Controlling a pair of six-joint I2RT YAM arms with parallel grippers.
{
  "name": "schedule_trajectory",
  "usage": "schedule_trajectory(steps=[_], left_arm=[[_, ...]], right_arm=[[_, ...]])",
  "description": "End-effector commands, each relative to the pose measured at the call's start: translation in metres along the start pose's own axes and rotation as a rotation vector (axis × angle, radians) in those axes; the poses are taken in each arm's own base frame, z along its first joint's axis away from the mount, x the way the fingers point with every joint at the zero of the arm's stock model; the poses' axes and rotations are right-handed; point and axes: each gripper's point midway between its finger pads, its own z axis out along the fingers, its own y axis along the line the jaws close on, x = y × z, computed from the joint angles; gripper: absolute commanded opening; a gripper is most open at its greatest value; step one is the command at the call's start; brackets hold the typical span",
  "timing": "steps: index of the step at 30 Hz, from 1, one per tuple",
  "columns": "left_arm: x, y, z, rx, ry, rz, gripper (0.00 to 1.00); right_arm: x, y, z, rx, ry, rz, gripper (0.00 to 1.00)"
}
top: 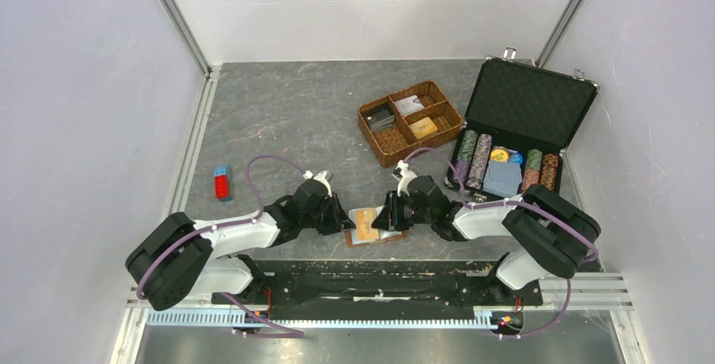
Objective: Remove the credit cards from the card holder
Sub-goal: Remove the credit card from the card holder.
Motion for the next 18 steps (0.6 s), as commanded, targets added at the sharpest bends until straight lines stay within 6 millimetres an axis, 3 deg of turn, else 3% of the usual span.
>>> schedule_trajectory(steps=[1,12,18], left_arm=[[0.006,0.016,0.002,-0.045,0.008,0.02,0.21],[0.005,0.021,0.0,-0.072,0.004,0.02,0.23],[0.005,0.024,0.0,-0.088,0.002,0.024,0.24]], right_arm=[[0.004,-0.004,0.0,-0.01,-0.006,0.006,0.24],[0.004,-0.005,-0.006,-0.059,-0.038,0.041,0.0],[0.002,-0.005,-0.014,-0.074,-0.056,0.049,0.0]])
